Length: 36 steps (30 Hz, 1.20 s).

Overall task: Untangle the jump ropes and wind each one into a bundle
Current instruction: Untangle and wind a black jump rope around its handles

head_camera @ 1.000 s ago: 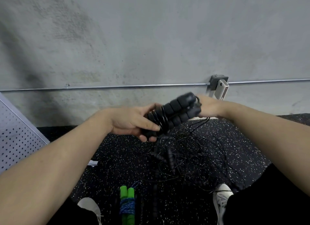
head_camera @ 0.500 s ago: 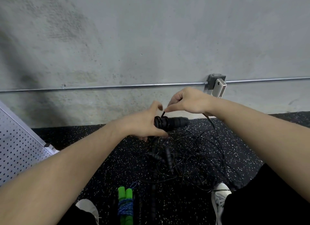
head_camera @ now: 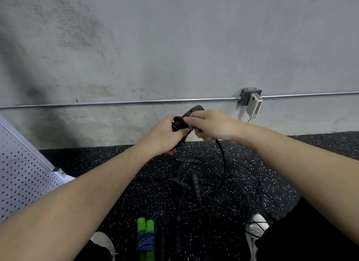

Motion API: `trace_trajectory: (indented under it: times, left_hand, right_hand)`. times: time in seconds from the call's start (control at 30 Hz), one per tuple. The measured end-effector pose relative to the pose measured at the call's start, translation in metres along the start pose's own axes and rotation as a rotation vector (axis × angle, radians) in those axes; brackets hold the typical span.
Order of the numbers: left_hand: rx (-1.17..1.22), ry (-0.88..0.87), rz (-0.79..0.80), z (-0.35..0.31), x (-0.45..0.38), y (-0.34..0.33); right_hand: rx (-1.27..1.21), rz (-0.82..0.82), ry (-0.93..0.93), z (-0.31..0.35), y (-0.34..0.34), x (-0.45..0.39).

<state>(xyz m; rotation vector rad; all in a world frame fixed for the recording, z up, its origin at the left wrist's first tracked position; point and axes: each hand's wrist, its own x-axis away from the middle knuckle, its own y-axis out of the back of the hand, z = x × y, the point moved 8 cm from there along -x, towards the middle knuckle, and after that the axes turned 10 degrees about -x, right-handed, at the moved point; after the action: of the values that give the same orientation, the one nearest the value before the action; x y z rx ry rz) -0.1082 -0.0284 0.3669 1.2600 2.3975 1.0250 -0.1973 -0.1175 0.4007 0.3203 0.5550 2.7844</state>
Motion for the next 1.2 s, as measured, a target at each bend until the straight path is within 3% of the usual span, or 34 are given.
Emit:
trace_trajectory:
  times: [0.17, 0.43, 0.6, 0.73, 1.0, 1.2]
  left_hand:
    - [0.244, 0.047, -0.040, 0.003, 0.002, 0.006]
    - [0.506, 0.183, 0.017, 0.017, 0.001, 0.002]
    - [0.720, 0.219, 0.075, 0.014, 0.005, 0.003]
    - [0.864, 0.204, 0.100, 0.009, 0.008, 0.008]
    - [0.885, 0.090, 0.123, 0.001, 0.010, 0.013]
    - [0.864, 0.105, 0.007, 0.003, 0.007, 0.016]
  right_hand:
    - [-0.105, 0.037, -0.002, 0.002, -0.007, 0.001]
    - [0.171, -0.024, 0.077, 0.001, -0.003, -0.001]
    - [0.082, -0.028, 0.067, 0.000, -0.004, -0.001]
    - [-0.112, 0.083, 0.088, 0.003, -0.011, 0.003]
    - [-0.102, 0.101, 0.087, -0.002, -0.002, 0.002]
    - [-0.126, 0.159, 0.078, -0.002, -0.007, 0.002]
